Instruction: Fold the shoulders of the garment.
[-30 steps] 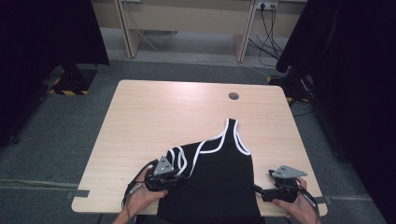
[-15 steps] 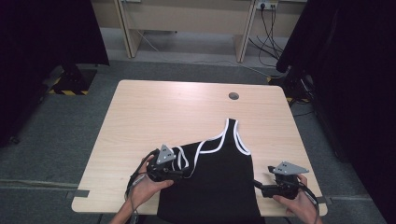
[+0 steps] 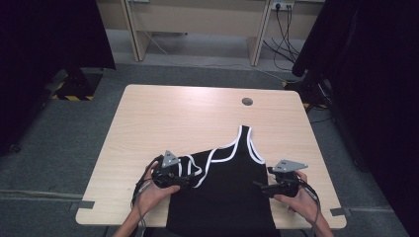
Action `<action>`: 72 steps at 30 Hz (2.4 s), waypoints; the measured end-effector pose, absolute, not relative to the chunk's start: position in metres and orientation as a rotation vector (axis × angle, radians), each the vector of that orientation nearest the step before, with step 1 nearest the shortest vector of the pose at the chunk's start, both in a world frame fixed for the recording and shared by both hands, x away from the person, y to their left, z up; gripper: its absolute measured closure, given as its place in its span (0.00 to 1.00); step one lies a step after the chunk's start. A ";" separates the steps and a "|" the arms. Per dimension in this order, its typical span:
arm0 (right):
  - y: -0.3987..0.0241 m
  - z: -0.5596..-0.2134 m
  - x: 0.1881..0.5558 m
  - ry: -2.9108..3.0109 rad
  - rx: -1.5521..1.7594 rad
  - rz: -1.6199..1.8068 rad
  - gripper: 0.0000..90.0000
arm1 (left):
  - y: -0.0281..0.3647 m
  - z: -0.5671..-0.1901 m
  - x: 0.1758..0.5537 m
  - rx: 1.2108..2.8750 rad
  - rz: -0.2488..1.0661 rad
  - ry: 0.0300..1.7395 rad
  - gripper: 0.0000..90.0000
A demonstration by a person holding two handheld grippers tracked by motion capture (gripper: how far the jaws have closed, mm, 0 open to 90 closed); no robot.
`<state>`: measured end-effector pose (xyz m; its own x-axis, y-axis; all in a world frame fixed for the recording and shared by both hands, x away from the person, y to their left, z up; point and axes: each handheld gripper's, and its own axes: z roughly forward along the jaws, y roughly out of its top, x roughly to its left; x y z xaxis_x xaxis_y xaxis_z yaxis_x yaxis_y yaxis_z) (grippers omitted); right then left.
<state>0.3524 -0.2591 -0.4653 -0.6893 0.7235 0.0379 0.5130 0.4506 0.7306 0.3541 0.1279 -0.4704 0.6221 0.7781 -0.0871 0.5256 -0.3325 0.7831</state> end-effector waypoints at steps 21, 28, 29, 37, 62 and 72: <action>-0.245 -0.466 0.400 2.404 1.101 1.080 0.22 | 0.120 -0.484 0.312 2.131 0.394 0.944 0.10; -0.242 -0.463 0.420 2.386 1.125 1.077 0.23 | 0.118 -0.485 0.313 2.146 0.404 0.936 0.08; -0.241 -0.463 0.422 2.386 1.126 1.076 0.23 | 0.118 -0.484 0.312 2.151 0.409 0.934 0.08; -0.239 -0.461 0.440 2.378 1.135 1.069 0.23 | 0.118 -0.485 0.313 2.155 0.398 0.930 0.06; -0.226 -0.463 0.490 2.333 1.202 1.061 0.24 | 0.118 -0.485 0.313 2.156 0.397 0.929 0.05; -0.222 -0.471 0.507 2.321 1.238 1.036 0.32 | 0.118 -0.485 0.313 2.156 0.397 0.929 0.05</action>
<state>0.5069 -0.2218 -0.4712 -0.5772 0.8144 0.0594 0.5880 0.3640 0.7223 0.3130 0.1177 -0.4847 0.6895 0.7242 -0.0088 0.4945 -0.4619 0.7363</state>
